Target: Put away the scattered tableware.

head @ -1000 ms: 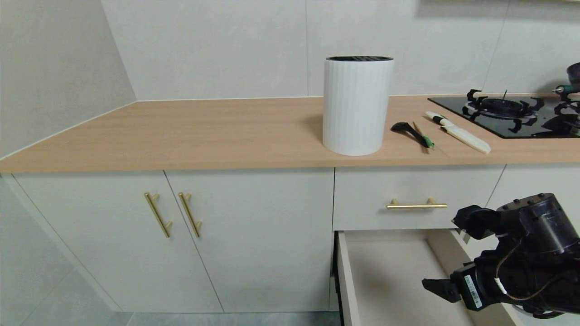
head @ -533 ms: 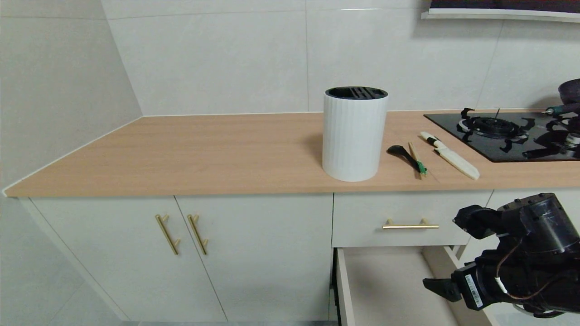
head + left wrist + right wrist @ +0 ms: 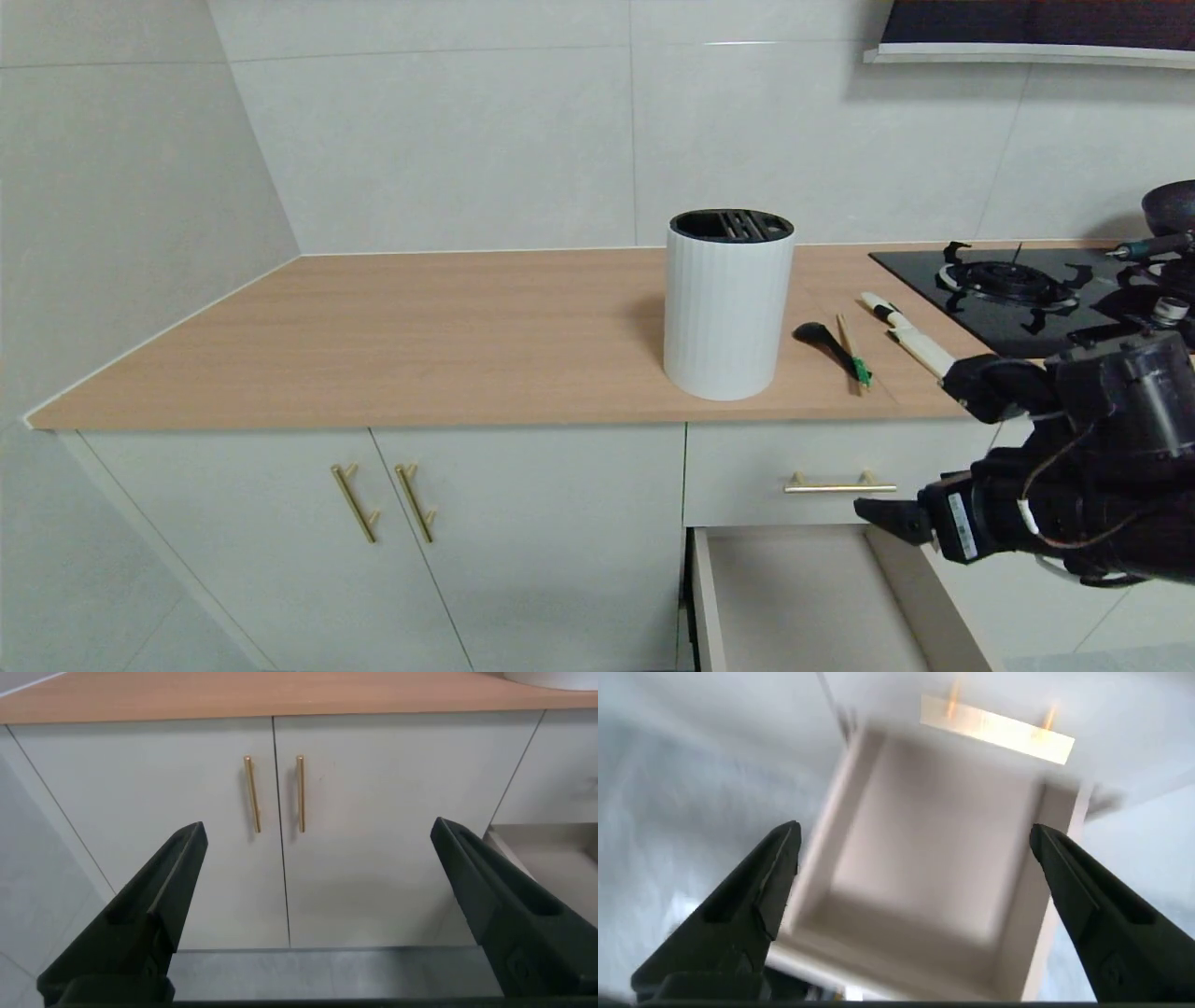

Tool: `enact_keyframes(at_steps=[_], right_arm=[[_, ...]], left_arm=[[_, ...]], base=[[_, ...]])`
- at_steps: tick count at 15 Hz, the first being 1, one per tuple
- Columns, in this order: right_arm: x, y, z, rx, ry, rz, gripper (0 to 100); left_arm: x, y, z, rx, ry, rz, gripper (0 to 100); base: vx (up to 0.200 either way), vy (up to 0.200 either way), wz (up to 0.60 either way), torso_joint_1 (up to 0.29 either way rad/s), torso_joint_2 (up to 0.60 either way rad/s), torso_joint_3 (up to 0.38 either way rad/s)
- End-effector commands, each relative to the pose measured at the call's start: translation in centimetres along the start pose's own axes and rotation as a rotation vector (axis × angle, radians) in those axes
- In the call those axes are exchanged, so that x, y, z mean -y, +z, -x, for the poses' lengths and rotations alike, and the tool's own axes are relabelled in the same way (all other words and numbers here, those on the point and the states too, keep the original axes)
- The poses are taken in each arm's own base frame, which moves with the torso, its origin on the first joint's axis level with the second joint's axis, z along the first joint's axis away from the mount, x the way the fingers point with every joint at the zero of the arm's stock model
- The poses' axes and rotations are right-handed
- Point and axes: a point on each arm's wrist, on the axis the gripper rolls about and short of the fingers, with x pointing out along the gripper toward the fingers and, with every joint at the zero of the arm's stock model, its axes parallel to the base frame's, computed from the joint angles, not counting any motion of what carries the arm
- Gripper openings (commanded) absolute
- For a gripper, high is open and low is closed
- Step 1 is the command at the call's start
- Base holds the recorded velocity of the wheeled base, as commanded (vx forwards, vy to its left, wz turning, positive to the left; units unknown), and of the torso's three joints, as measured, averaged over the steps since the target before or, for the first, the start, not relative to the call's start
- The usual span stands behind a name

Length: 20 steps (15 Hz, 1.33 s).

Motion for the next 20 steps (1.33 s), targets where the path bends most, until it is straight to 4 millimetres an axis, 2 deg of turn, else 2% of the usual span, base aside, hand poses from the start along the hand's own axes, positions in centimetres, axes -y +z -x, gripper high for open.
enact_keyframes(at_steps=[1,3,5,6,7,9,11,17,20], right_arm=[[0.4,5.7,0.9,0.06,-0.027,-0.042,100],[0.3,10.1,1.6,0.08,-0.024,-0.166,100],[0.2,12.2,1.8,0.058,-0.036,-0.261,100],[0.2,12.4,0.7,0.014,-0.05,-0.292,100],[0.2,12.4,0.4,0.006,-0.054,-0.296,100],[2.1,12.4,-5.0,-0.046,-0.214,-0.348,100],[2.6,12.0,-7.4,-0.066,-0.261,-0.351,100],[2.9,11.0,-11.1,-0.07,-0.359,-0.341,100],[3.4,10.8,-11.9,-0.078,-0.372,-0.348,100]], left_arm=[[0.0,0.0,0.0,0.001,0.001,0.0,100],[0.0,0.0,0.0,0.001,0.001,0.0,100],[0.0,0.0,0.0,0.001,0.001,0.0,100],[0.0,0.0,0.0,0.001,0.001,0.0,100],[0.0,0.0,0.0,0.001,0.001,0.0,100],[0.0,0.0,0.0,0.001,0.001,0.0,100],[0.0,0.0,0.0,0.001,0.001,0.0,100],[0.0,0.0,0.0,0.001,0.001,0.0,100],[0.0,0.0,0.0,0.001,0.001,0.0,100]], base=[[0.0,0.0,0.0,0.0,0.0,0.0],[0.0,0.0,0.0,0.0,0.0,0.0],[0.0,0.0,0.0,0.0,0.0,0.0],[0.0,0.0,0.0,0.0,0.0,0.0],[0.0,0.0,0.0,0.0,0.0,0.0],[0.0,0.0,0.0,0.0,0.0,0.0],[0.0,0.0,0.0,0.0,0.0,0.0],[0.0,0.0,0.0,0.0,0.0,0.0],[0.0,0.0,0.0,0.0,0.0,0.0]])
